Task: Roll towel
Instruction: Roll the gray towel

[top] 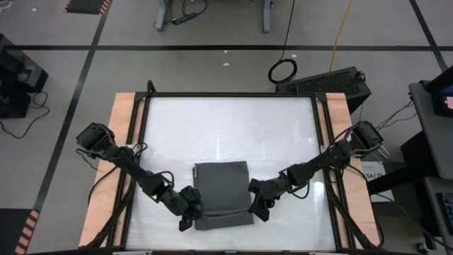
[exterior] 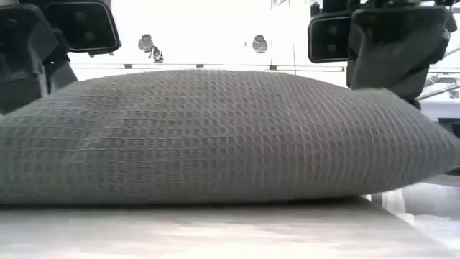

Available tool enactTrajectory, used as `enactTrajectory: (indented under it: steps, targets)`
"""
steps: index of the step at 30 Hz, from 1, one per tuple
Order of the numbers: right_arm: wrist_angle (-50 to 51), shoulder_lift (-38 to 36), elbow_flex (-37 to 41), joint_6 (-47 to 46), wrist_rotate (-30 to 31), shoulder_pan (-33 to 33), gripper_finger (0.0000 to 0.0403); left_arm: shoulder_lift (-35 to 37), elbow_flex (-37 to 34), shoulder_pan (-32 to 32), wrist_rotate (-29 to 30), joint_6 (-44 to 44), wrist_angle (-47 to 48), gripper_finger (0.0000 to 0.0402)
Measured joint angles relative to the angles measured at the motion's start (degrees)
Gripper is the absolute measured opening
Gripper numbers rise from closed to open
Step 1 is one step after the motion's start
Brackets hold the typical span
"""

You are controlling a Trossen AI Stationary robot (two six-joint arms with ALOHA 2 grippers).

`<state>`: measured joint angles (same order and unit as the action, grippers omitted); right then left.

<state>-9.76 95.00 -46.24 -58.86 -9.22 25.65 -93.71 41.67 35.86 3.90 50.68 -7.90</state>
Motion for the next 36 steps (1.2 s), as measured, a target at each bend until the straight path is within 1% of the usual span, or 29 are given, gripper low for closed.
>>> enactTrajectory:
  steps: [4,9,12,15,17,21,25,27,29,31,33,34,36]
  targets:
    - [2.75,0.02,0.00,1.47,0.05,0.06,0.0000,0.00,0.00,0.00,2.45,-0.01,0.08,0.0014]
    - [4.43,0.02,0.00,1.24,0.80,0.28,0.0003,0.00,0.00,0.00,3.62,-0.24,2.08,0.0016]
    - [4.38,0.02,0.00,1.19,3.38,0.28,0.0012,-0.01,0.00,-0.02,4.06,-0.17,3.98,0.0016]
    - [4.54,0.02,0.00,1.23,5.12,0.28,0.0030,-0.02,0.00,0.00,4.07,-0.29,4.61,0.0017]
    - [4.59,0.02,0.00,1.23,6.14,0.28,0.0048,-0.02,0.00,0.00,4.07,-0.40,4.61,0.0017]
    - [4.73,0.02,0.00,2.01,6.37,0.49,0.0089,-0.02,0.00,0.00,4.63,-0.11,5.80,0.0017]
    - [1.78,0.02,0.00,7.19,8.33,3.16,0.0126,-0.02,0.00,0.00,5.13,-0.03,8.17,0.0017]
    - [-0.74,0.02,0.00,11.84,11.01,5.53,0.0145,-0.02,0.00,0.00,5.16,-0.03,9.44,0.0017]
    - [-3.65,0.02,0.00,16.86,15.05,8.11,0.0169,-0.02,0.00,0.00,5.16,-0.01,10.13,0.0017]
    - [-5.69,0.02,0.00,20.86,21.07,10.61,0.0197,-0.02,0.00,0.00,5.16,-0.01,10.62,0.0018]
    - [-6.14,0.02,0.00,22.39,26.58,12.44,0.0226,-0.02,0.00,0.00,5.16,-0.01,10.62,0.0018]
    - [-5.94,0.14,0.00,22.50,28.09,13.01,0.0240,-0.02,0.00,0.00,5.16,-0.01,10.62,0.0018]
    - [-6.21,1.16,-0.02,23.17,28.71,13.65,0.0263,-0.02,0.00,0.00,5.16,-0.02,10.62,0.0018]
